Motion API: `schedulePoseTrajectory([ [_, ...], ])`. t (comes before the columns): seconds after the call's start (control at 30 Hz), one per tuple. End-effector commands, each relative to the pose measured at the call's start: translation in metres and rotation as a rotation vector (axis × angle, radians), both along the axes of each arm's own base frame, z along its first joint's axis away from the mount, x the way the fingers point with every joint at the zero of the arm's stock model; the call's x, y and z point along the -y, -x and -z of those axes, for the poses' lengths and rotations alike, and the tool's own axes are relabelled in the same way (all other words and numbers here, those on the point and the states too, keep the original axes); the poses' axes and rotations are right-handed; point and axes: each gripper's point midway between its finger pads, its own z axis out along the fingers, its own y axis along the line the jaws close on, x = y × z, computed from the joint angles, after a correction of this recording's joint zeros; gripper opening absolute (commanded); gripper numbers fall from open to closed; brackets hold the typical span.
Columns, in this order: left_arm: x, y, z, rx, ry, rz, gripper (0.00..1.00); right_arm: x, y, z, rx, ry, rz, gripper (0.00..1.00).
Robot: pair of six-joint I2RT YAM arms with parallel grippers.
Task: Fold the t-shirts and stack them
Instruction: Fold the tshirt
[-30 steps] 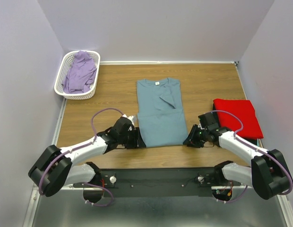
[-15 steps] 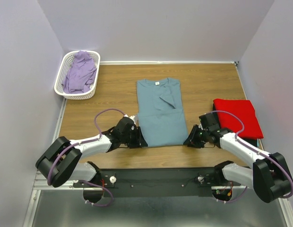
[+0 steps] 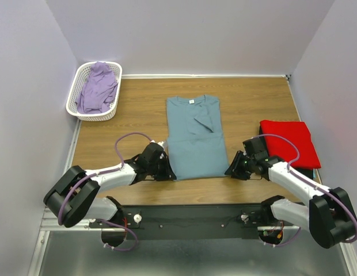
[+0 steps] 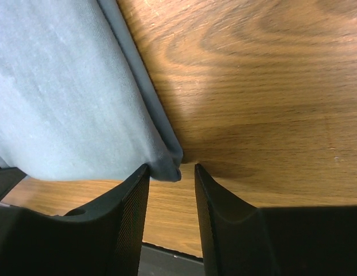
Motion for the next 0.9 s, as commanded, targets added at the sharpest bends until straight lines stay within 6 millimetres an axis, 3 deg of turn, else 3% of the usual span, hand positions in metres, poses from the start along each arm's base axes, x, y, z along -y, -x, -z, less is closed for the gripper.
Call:
schedulePoseTrajectory([
  [0.0, -0.012, 0.005, 0.006, -0.004, -0.073, 0.011, 0.13, 0.006, 0.003, 0.006, -0.02, 0.042, 0.006, 0.44],
  [0.2, -0.01, 0.004, 0.002, 0.002, -0.065, 0.022, 0.06, -0.005, 0.002, 0.008, -0.017, -0.011, -0.026, 0.35],
  [0.3, -0.009, 0.004, -0.001, 0.01, -0.064, 0.034, 0.01, -0.014, 0.005, 0.013, -0.035, -0.029, -0.055, 0.22],
  [0.4, -0.009, 0.0, -0.007, 0.028, -0.077, 0.05, 0.0, -0.026, 0.007, 0.01, -0.038, -0.035, -0.097, 0.01],
  [0.5, -0.016, 0.004, -0.01, 0.03, -0.118, 0.073, 0.0, -0.034, 0.019, 0.004, -0.046, -0.044, -0.153, 0.0],
  [0.67, -0.011, 0.013, -0.04, 0.055, -0.078, 0.131, 0.0, -0.025, 0.031, -0.025, 0.014, -0.023, -0.21, 0.0],
  [0.7, -0.018, 0.007, -0.064, 0.09, -0.124, 0.123, 0.0, -0.019, 0.04, -0.05, 0.019, -0.021, -0.211, 0.0],
  [0.73, -0.023, 0.01, -0.061, 0.074, -0.145, 0.119, 0.0, -0.02, 0.036, -0.056, 0.038, -0.023, -0.209, 0.0],
  [0.77, -0.018, 0.002, -0.08, 0.116, -0.125, 0.113, 0.0, -0.017, 0.038, -0.061, 0.033, -0.013, -0.209, 0.0],
  [0.87, -0.015, -0.008, -0.107, 0.158, -0.118, 0.107, 0.0, -0.02, 0.027, -0.085, 0.087, -0.016, -0.201, 0.0],
])
